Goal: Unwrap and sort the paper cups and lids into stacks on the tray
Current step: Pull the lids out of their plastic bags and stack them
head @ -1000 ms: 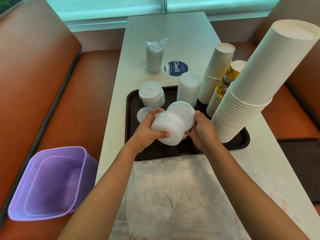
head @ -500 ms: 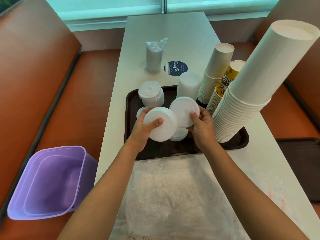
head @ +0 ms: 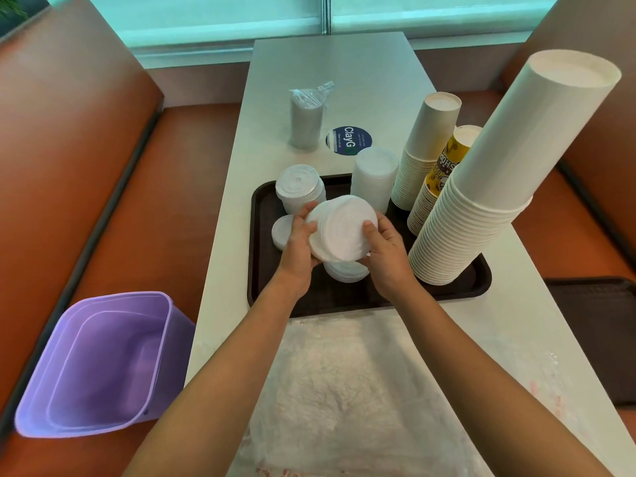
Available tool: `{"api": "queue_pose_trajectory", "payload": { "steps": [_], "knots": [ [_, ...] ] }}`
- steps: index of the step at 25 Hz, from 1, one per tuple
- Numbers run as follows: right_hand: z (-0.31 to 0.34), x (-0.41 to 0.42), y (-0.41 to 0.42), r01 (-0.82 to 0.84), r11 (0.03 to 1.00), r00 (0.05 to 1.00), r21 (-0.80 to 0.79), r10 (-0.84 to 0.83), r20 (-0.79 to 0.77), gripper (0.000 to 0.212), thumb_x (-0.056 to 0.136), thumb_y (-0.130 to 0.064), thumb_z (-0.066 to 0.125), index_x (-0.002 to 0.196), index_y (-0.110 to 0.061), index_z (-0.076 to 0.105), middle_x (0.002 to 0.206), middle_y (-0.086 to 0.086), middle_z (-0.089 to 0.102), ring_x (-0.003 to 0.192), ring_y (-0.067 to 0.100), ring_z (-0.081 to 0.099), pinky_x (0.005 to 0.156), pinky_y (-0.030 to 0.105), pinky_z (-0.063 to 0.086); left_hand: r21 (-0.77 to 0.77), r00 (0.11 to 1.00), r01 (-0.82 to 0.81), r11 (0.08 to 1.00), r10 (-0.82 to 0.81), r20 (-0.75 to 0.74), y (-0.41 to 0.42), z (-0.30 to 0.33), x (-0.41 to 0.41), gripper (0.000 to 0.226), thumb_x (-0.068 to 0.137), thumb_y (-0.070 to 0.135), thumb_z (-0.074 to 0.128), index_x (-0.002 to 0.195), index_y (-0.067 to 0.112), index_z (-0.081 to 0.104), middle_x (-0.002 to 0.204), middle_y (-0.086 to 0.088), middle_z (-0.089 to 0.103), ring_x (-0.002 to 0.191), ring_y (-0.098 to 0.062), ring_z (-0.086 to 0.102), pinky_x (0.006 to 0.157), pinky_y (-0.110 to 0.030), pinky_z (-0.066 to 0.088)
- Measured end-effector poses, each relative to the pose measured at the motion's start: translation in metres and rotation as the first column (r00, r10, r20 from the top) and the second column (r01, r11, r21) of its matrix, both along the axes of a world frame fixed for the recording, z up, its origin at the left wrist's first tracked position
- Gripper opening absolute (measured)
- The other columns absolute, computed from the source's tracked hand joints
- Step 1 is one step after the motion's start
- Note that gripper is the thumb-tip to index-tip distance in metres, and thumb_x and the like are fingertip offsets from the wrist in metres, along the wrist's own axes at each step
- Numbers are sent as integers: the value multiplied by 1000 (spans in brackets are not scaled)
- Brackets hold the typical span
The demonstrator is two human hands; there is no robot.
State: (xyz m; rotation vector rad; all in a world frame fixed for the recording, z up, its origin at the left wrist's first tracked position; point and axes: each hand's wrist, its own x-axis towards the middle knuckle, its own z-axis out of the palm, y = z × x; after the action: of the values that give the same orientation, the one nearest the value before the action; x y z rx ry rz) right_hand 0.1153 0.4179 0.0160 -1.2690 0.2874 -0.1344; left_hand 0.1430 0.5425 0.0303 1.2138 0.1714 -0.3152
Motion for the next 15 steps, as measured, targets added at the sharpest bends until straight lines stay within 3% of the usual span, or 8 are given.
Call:
{"api": "queue_pose_trajectory", "payload": {
  "steps": [2,5,8,10,11,13,15],
  "knots": [
    [-6,0,-1,15,990,1000,-141,-11,27,23,98,-13,48,120,-12,54,109,-2,59,101,12,55,87,33,49,-40,998,47,998,-46,40,0,-1,-2,32,100,34,34,126,22,45,114,-2,58,101,-17,57,82,-38,50],
    [-7,-1,0,-29,983,997,-181,42,66,37,94,-17,52,130,-11,49,123,7,57,109,15,56,91,25,50,207,986,91,974,-117,118,-6,-2,-7,30,95,23,52,123,27,40,112,3,53,97,-9,55,82,-29,51],
    [-8,0,-9,-93,974,994,-207,103,36,36,95,-13,53,131,-17,50,121,7,56,100,11,57,85,24,50,162,999,-26,986,18,50,-3,-1,-4,29,93,14,54,117,26,44,101,5,55,92,-11,55,79,-32,52],
    [-16,-1,-21,-39,925,999,-377,27,-39,38,95,-23,54,132,-24,50,121,6,53,97,8,53,86,25,44,115,988,-151,982,155,-20,7,-3,7,31,93,16,55,122,24,47,101,5,57,92,-12,55,78,-37,52],
    [-21,-1,-27,-52,855,994,-517,-8,-112,44,93,-24,57,136,-23,47,126,8,50,102,10,52,90,26,43,116,979,-191,975,197,-41,11,-5,11,34,92,18,56,125,24,47,101,6,57,92,-11,55,79,-38,52],
    [-32,-4,-33,-253,643,950,-723,22,-313,66,86,-31,65,144,-19,36,141,10,38,122,22,45,103,34,39,144,975,-208,968,217,-50,13,-6,18,37,92,20,58,126,25,47,102,7,58,92,-9,56,85,-40,51],
    [-41,-6,-28,-448,462,875,-765,52,-481,88,79,-48,69,149,-19,23,149,9,26,135,30,30,110,43,30,175,981,-174,969,187,-59,8,-7,20,39,91,21,59,128,23,47,111,1,59,99,-15,58,92,-43,50]
  ]
}}
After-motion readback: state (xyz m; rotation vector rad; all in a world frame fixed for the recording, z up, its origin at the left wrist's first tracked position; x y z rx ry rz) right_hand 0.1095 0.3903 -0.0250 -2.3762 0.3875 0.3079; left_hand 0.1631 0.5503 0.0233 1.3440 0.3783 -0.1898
